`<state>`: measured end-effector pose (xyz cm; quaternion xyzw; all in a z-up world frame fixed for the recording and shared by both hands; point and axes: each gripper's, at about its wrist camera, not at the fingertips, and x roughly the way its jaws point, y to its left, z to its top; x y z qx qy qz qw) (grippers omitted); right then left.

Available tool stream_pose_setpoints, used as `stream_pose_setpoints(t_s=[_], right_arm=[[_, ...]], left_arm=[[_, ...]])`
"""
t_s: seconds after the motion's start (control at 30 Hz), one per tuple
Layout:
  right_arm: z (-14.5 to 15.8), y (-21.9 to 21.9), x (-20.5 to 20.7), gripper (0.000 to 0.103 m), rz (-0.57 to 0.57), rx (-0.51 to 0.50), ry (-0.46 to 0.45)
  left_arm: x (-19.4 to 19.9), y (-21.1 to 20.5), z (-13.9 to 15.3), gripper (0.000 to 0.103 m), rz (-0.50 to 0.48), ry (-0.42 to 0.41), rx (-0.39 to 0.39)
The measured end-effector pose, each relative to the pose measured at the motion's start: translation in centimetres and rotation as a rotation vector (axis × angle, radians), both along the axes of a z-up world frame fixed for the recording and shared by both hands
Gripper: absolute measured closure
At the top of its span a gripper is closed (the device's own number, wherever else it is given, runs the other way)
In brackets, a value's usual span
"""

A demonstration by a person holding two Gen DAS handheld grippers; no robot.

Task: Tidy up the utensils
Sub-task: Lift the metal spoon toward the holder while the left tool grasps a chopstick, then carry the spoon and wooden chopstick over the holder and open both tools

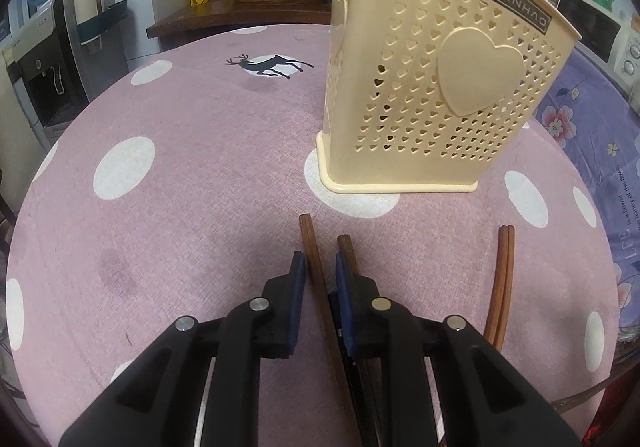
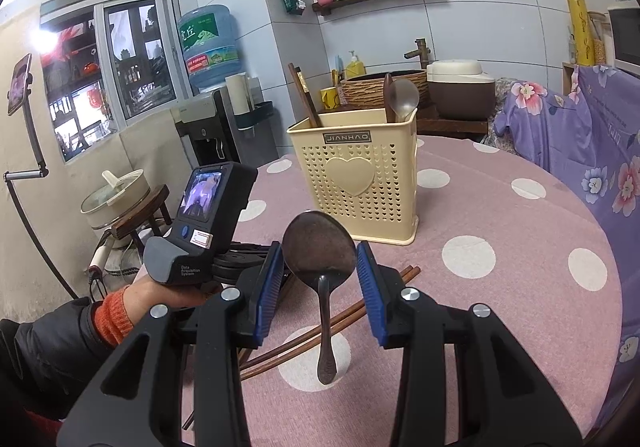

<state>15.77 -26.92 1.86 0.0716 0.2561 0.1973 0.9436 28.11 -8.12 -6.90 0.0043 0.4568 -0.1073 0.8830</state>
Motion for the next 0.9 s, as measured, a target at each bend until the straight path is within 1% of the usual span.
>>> stream_pose_setpoints(t_s=[0.07, 0.1, 0.37, 0.47, 0.53, 0.63, 0.73, 0.9], right_arm=[[0.0, 0.1, -0.1, 0.065, -0.014, -0.012, -0.004], [0.0, 0.1, -0.1, 0.065, -0.018, -0.018, -0.006], [-0.1, 0.5, -0.2, 0.065, -0.022, -0.024, -0.006], [-0.1, 0.5, -0.1, 0.065, -0.023, -0.025, -0.006], [-0.1, 0.5, -0.1, 0.065, -0.030, -0.024, -0.007], [0.0, 0.3, 0.0, 0.065, -0.038, -0.021, -0.006], [0.2, 0.1, 0.3, 0.065, -0.047, -0.011, -0.004], [0.9, -0.1, 0.4, 0.065, -0.054, -0.010, -0.016]], left_arm=[[0.1, -0.2, -0.1, 0.090, 0.003, -0.007, 0.017], [0.1, -0.3, -0.1, 0.093, 0.005, -0.013, 0.031], [0.0, 0.2, -0.1, 0.095, 0.020, -0.022, 0.004], [0.3, 0.5, -0.1, 0.095, 0.027, -0.010, -0.029], [0.3, 0.8, 0.5, 0.095, 0.031, -0.031, -0.039], [-0.4, 1.4, 2.5, 0.095, 0.025, -0.086, -0.059], [-1.3, 2.6, 5.2, 0.095, 0.019, -0.143, -0.116], [-3.5, 5.9, 11.3, 0.095, 0.024, -0.285, -0.219]])
